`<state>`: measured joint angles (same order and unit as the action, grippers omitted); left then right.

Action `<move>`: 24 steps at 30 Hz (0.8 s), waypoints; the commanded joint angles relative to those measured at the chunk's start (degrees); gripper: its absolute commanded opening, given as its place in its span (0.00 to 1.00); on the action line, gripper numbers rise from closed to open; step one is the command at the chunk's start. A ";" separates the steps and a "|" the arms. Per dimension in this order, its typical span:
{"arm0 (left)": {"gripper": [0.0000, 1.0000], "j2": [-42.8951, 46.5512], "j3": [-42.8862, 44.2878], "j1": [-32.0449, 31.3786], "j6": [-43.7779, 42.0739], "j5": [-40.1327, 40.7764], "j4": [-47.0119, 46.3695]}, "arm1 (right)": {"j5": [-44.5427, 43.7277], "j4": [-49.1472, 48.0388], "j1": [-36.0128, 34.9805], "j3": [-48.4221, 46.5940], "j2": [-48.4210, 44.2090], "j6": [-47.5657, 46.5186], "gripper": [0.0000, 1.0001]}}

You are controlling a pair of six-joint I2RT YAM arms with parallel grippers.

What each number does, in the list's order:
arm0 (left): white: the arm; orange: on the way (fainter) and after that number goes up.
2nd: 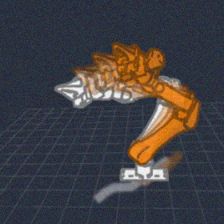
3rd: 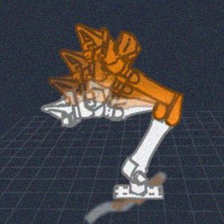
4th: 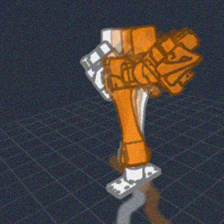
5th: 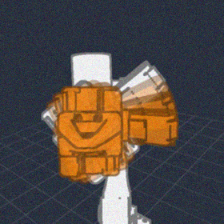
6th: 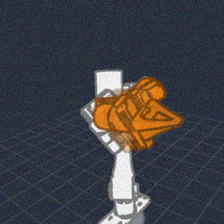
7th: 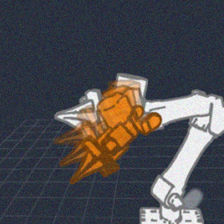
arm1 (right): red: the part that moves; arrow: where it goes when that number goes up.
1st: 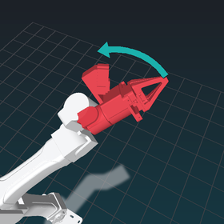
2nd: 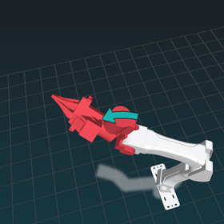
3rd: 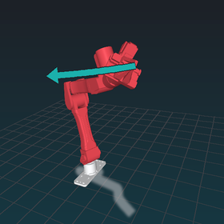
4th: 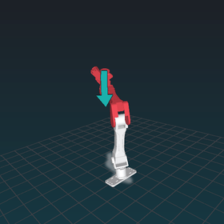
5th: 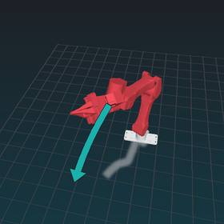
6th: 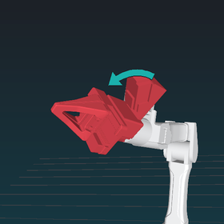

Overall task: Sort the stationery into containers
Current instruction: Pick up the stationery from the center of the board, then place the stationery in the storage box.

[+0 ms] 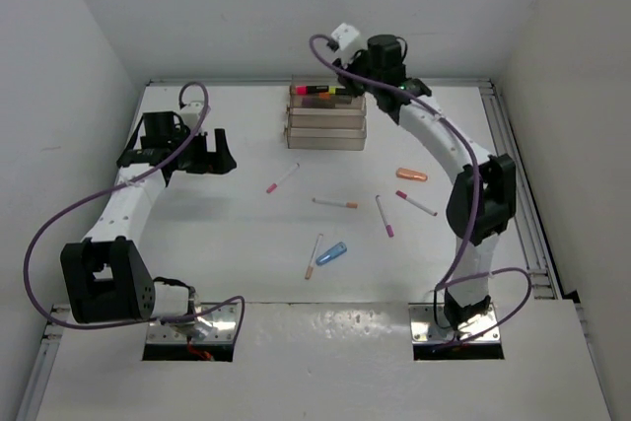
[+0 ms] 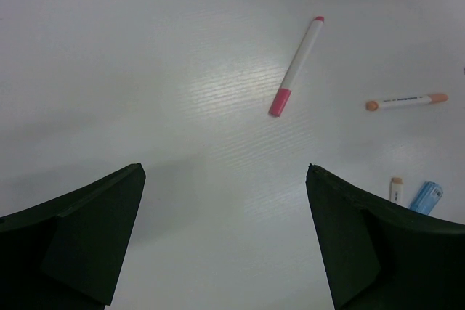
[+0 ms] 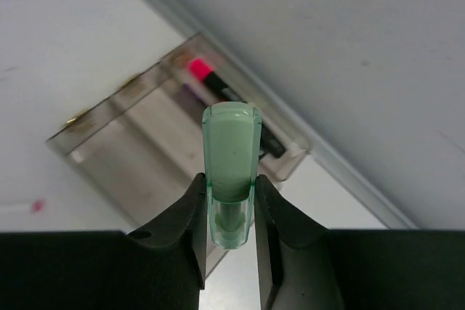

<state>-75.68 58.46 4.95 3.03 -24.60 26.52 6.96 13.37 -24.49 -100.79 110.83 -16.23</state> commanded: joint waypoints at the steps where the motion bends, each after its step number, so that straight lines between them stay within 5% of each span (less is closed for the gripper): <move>1: 1.00 -0.78 1.66 0.67 1.45 -2.29 -3.58 | -0.63 -12.90 2.43 -0.02 6.76 2.61 0.00; 6: 1.00 -2.63 2.71 0.67 2.16 -2.47 -4.72 | -1.86 -25.05 2.69 -1.68 12.82 1.99 0.00; 17: 1.00 -5.79 3.07 1.38 1.63 -3.26 -4.81 | -2.13 -26.02 3.57 -6.70 22.50 -0.82 0.00; 20: 1.00 -6.50 3.68 1.55 1.46 -3.52 -4.55 | -2.13 -25.32 3.49 -6.61 23.29 -1.08 0.13; 21: 1.00 -6.67 3.86 1.64 1.46 -3.44 -4.38 | -2.13 -25.06 3.48 -6.52 23.30 -1.26 0.29; 24: 1.00 -6.85 4.74 1.99 0.75 -3.53 -3.32 | -1.60 -23.05 3.66 -6.08 21.37 -1.00 0.46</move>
<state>-82.63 60.05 6.02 4.71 -26.87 23.86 4.62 -8.29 -21.06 -104.71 134.06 -16.84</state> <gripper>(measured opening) 0.998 0.431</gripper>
